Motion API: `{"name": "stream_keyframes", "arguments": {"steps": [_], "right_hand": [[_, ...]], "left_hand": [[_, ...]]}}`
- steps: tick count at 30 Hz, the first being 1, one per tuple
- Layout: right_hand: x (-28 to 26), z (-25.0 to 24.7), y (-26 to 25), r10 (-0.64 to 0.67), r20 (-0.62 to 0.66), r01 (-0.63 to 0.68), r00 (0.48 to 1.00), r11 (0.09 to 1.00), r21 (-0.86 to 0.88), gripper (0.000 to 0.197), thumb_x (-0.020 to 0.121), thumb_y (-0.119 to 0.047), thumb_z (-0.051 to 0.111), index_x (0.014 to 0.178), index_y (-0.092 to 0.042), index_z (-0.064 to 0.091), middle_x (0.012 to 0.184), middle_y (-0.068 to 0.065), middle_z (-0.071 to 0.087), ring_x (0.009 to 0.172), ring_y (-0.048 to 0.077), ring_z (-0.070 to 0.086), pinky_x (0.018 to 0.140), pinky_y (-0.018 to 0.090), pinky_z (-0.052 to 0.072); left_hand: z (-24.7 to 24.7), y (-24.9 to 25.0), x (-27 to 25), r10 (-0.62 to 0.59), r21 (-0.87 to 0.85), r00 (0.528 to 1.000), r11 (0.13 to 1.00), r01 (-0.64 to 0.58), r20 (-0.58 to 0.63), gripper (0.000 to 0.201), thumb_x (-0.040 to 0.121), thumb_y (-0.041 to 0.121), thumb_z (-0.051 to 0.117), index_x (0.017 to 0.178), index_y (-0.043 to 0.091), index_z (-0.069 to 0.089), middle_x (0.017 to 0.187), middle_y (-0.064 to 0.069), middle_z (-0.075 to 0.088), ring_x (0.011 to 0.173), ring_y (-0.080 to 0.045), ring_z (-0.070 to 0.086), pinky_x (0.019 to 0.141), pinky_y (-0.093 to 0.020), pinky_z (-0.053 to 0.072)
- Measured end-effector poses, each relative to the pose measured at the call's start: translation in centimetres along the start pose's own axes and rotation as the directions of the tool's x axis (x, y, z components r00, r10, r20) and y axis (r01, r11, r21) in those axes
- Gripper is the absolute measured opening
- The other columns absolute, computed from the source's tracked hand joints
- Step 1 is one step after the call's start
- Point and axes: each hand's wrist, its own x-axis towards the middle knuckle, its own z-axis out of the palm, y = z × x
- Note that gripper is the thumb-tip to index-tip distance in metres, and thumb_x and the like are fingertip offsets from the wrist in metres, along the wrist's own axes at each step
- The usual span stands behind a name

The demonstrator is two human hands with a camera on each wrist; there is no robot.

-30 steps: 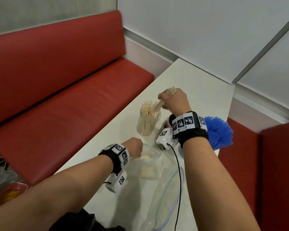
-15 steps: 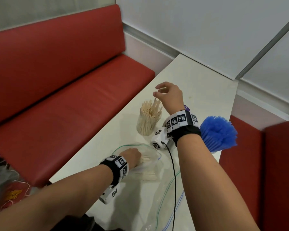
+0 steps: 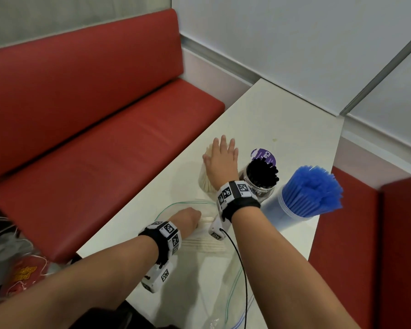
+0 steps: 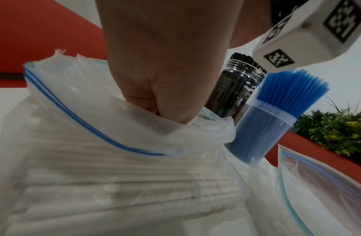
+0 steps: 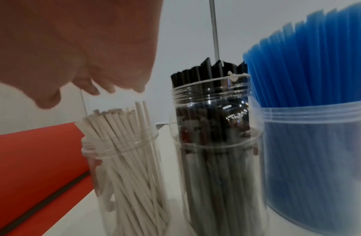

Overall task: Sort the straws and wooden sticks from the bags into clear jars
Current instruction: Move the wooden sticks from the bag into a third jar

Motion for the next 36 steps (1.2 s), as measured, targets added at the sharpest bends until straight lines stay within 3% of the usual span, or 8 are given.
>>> {"name": "stream_keyframes", "arguments": {"steps": [7,11,16,20,24,29,32,36], "right_hand": [[-2.1,0.6,0.8,0.064,0.04,-0.063,0.997,0.998,-0.022,0.062,0.107,-0.017,0.033,0.162,-0.013,0.004,0.169,0.014,-0.001,0.155,0.037,-0.006,0.125,0.052,0.002],[-4.7,-0.2,0.8,0.01,-0.282,0.097,0.959,0.926,0.365,0.047,0.096,-0.006,0.045,0.142,-0.017,0.053,0.142,0.012,0.055,0.134,0.03,0.047,0.112,0.04,0.037],[-10.6,2.5,0.8,-0.052,0.155,-0.055,0.987,0.787,0.615,0.028,0.088,-0.006,0.048,0.079,-0.019,0.071,0.07,-0.007,0.066,0.068,0.012,0.064,0.068,0.03,0.053],[-13.8,5.5,2.2,0.039,0.328,-0.202,0.944,0.853,0.48,0.028,0.088,-0.01,0.048,0.065,-0.022,0.06,0.081,0.012,0.07,0.083,0.033,0.066,0.078,0.042,0.055],[-15.1,6.4,3.9,0.256,0.317,-0.361,0.913,0.87,0.336,0.027,0.092,-0.013,0.047,0.092,-0.005,0.073,0.097,0.018,0.073,0.094,0.035,0.066,0.082,0.037,0.054],[-15.3,5.2,5.6,0.482,0.415,-0.598,0.771,0.324,0.733,0.024,0.095,0.001,0.041,0.11,0.003,0.061,0.082,0.016,0.068,0.062,0.027,0.069,0.049,0.027,0.052],[-15.4,3.8,6.5,0.201,0.527,-0.555,0.826,0.129,0.822,0.035,0.09,0.004,0.053,0.124,0.0,0.062,0.102,0.018,0.073,0.094,0.026,0.073,0.074,0.028,0.058],[-14.9,2.0,5.1,-0.149,0.522,-0.501,0.84,0.154,0.851,0.048,0.084,-0.024,0.075,0.131,-0.022,0.064,0.131,0.003,0.068,0.125,0.016,0.06,0.108,0.037,0.043]], "left_hand": [[-0.1,-0.6,-0.2,0.017,-0.074,0.997,0.997,-0.023,-0.078,0.023,0.092,0.009,0.055,0.113,0.002,0.059,0.115,-0.016,0.063,0.102,-0.031,0.06,0.079,-0.03,0.043],[-0.1,-0.4,-0.4,0.03,-0.044,0.998,0.998,-0.033,-0.054,0.024,0.093,0.01,0.052,0.115,0.002,0.058,0.119,-0.016,0.059,0.107,-0.031,0.057,0.085,-0.031,0.041],[-0.5,0.6,-1.1,0.063,-0.051,0.996,0.996,-0.066,-0.061,0.031,0.094,0.011,0.049,0.125,0.006,0.054,0.12,-0.015,0.063,0.108,-0.032,0.06,0.084,-0.034,0.044],[-1.1,0.9,-2.1,0.076,-0.085,0.986,0.992,-0.089,-0.149,0.016,0.095,0.032,0.052,0.099,0.017,0.056,0.097,-0.006,0.067,0.09,-0.029,0.063,0.069,-0.032,0.041],[-0.9,1.5,-2.5,0.031,-0.07,0.995,0.997,-0.038,-0.097,0.03,0.095,0.045,0.049,0.081,0.02,0.055,0.084,-0.005,0.065,0.073,-0.023,0.057,0.062,-0.029,0.037],[-1.6,1.2,-3.1,0.093,-0.091,0.996,0.991,-0.093,0.003,0.032,0.092,0.035,0.055,0.084,0.007,0.068,0.083,-0.011,0.066,0.076,-0.026,0.059,0.063,-0.029,0.037],[-2.0,1.3,-3.5,0.166,-0.19,0.986,0.967,-0.169,-0.029,0.032,0.093,0.035,0.057,0.074,0.01,0.065,0.069,-0.004,0.058,0.067,-0.02,0.052,0.06,-0.03,0.033],[-4.1,3.3,-4.1,0.273,-0.392,0.954,0.87,-0.3,-0.123,0.02,0.093,0.035,0.057,0.073,0.04,0.057,0.065,0.012,0.056,0.058,-0.003,0.049,0.055,-0.021,0.037]]}}
